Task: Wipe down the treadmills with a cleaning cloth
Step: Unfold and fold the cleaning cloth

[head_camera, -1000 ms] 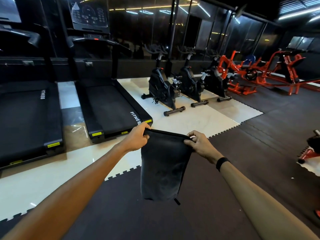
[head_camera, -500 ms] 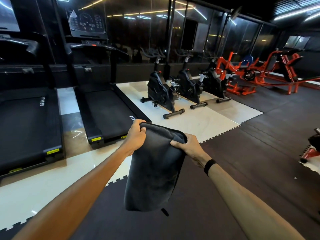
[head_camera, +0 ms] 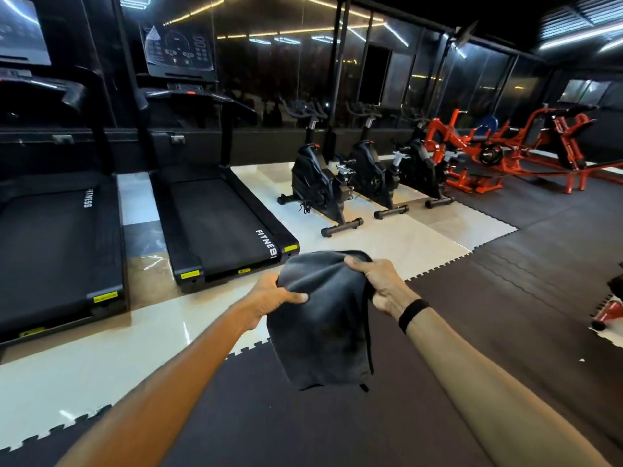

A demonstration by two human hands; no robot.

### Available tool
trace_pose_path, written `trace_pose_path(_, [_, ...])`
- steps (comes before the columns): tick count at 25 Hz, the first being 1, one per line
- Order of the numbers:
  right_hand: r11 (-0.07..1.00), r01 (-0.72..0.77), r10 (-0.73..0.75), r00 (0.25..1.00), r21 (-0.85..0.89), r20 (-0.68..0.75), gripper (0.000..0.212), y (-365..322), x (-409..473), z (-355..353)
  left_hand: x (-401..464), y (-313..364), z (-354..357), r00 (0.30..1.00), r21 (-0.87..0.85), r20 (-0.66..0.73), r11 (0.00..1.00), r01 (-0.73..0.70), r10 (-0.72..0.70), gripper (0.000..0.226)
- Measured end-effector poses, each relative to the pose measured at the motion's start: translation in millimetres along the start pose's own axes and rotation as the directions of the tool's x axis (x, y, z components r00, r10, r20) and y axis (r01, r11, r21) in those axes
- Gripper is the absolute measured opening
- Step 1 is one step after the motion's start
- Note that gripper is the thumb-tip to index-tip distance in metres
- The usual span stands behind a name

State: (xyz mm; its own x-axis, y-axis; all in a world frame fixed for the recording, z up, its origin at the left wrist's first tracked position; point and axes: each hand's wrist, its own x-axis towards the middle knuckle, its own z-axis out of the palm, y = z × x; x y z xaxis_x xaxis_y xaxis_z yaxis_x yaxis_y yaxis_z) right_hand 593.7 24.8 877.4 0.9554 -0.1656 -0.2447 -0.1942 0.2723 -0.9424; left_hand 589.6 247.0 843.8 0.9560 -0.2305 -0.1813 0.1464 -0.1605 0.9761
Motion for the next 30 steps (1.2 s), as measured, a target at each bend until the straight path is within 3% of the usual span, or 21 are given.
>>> trace_pose_path(4, [0.997, -0.078, 0.078, 0.997, -0.011, -0.003, 0.025, -13, 1, -10, 5, 18, -1, 0.999, -0.119, -0.04, 0.993, 0.022, -0.027, 0.039])
trace_pose_path(6, [0.975, 0.021, -0.037, 0.997, 0.22, 0.07, 0.03, -42, 7, -11, 14, 51, -14, 0.999, -0.322, -0.021, 0.946, 0.024, -0.032, 0.041])
trace_pose_path(8, [0.967, 0.138, -0.17, 0.976, 0.213, 0.139, 0.045, -59, 11, -9, 19, 69, -31, 0.999, -0.464, 0.032, 0.886, -0.015, 0.034, 0.039])
trace_pose_path(9, [0.989, 0.132, -0.144, 0.969, 0.07, 0.201, 0.048, -55, 10, -6, 18, 68, -36, 0.995, -0.444, 0.088, 0.896, -0.005, 0.049, 0.041])
trace_pose_path(11, [0.973, -0.012, 0.075, 0.961, -0.231, 0.267, 0.041, -18, 4, -8, 14, 41, -34, 0.98, -0.259, 0.191, 0.96, 0.103, -0.053, 0.045])
trace_pose_path(13, [0.937, -0.169, 0.236, 0.951, -0.306, 0.199, 0.029, 29, 0, -10, 11, -4, -23, 0.969, -0.012, 0.108, 0.975, 0.222, -0.22, 0.047])
trace_pose_path(15, [0.92, -0.232, 0.262, 0.963, -0.317, 0.056, 0.024, 52, -3, -12, 10, -29, -15, 0.945, 0.026, -0.052, 0.946, 0.324, -0.323, 0.049])
trace_pose_path(17, [0.933, -0.232, 0.25, 0.968, -0.277, 0.031, 0.019, 52, -2, -8, 8, -31, -19, 0.921, -0.081, -0.129, 0.929, 0.36, -0.368, 0.049])
trace_pose_path(21, [0.988, -0.138, 0.134, 0.989, 0.074, 0.065, 0.02, 23, 3, 1, 14, -6, -32, 0.944, -0.236, -0.196, 0.947, 0.219, -0.267, 0.034])
trace_pose_path(24, [0.988, -0.142, 0.132, 0.98, 0.059, 0.15, 0.02, 18, -6, 0, 15, 12, -34, 0.945, -0.197, -0.276, 0.972, 0.124, -0.177, 0.034])
trace_pose_path(27, [0.996, -0.085, 0.088, 0.987, -0.025, 0.135, 0.023, 21, -11, 2, 16, 25, -38, 0.97, -0.213, -0.199, 0.972, 0.094, -0.137, 0.012])
trace_pose_path(30, [0.997, 0.041, -0.04, 0.999, 0.071, -0.008, 0.021, 9, -5, 4, 14, 39, -39, 0.972, -0.323, -0.169, 0.941, 0.103, -0.164, 0.002])
